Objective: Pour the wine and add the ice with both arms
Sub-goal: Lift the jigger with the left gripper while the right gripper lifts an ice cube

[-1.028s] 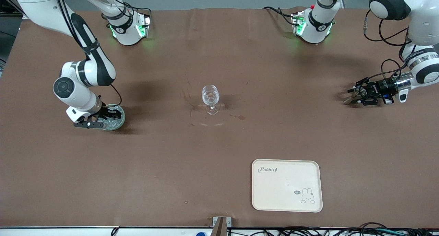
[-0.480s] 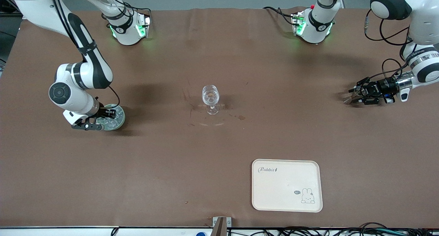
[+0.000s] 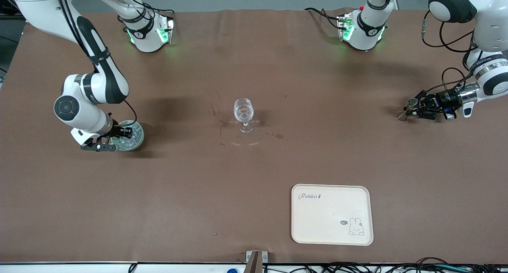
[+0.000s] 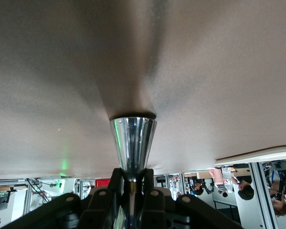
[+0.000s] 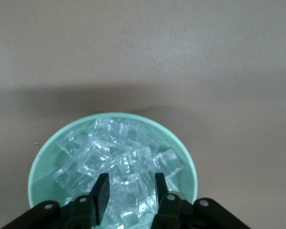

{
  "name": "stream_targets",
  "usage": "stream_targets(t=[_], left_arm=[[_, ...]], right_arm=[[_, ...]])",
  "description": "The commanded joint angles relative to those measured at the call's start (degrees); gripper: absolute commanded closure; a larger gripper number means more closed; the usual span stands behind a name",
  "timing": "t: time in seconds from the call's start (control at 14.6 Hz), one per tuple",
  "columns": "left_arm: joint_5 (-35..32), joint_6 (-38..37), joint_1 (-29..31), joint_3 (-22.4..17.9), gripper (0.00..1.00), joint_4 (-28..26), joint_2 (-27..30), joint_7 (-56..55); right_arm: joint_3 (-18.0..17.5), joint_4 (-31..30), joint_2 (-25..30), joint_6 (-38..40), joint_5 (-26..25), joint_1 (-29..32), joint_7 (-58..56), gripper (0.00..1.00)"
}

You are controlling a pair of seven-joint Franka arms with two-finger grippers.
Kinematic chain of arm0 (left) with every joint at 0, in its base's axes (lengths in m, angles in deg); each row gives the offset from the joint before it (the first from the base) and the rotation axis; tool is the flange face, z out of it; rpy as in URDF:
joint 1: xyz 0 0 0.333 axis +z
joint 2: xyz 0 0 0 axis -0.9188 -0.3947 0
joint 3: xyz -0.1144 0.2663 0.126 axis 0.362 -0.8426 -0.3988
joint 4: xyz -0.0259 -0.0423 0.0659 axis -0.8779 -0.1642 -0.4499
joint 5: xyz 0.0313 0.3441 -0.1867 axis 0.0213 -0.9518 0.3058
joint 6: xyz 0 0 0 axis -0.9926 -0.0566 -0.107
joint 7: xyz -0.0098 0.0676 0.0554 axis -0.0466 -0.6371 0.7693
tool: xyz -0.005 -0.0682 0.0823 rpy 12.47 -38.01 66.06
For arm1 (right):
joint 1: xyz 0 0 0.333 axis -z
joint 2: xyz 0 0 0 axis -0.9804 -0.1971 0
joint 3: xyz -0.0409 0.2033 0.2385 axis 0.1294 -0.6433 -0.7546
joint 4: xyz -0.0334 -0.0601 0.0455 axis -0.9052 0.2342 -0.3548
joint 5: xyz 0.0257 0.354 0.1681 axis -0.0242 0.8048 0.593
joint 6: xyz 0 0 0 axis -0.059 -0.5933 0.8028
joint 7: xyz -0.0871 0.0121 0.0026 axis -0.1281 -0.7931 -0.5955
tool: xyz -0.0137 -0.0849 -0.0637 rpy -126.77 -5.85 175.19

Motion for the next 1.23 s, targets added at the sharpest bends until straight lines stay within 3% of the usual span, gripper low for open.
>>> stream_targets(t=[0.0,0.48,0.75,1.03,1.17], left_arm=[[1.1,-2.6,-0.1,-1.3,0.99,-0.6,1.4,0.0],[-2.0,-5.1,-0.6,0.2,1.0,0.1,12.5,-10.7],[-2.7,-5.0,-0.2,7.2,1.0,1.4,19.8,-23.9],[-3.8,-5.3,0.0,13.9,1.0,4.1,25.0,-29.4],[-4.6,-5.2,0.0,20.7,1.0,6.4,27.0,-33.1]], right_arm=[[-0.2,-1.0,-0.4,-2.4,0.1,0.5,-0.4,0.53],[-0.3,-2.2,-0.3,-2.2,0.7,0.3,0.0,0.57],[-0.3,-2.2,-0.4,-2.4,0.7,0.5,0.0,0.64],[-0.4,-2.0,-0.4,-2.2,0.8,0.6,0.5,0.75],[-0.4,-1.7,-0.2,-1.7,3.8,0.1,0.6,0.86]])
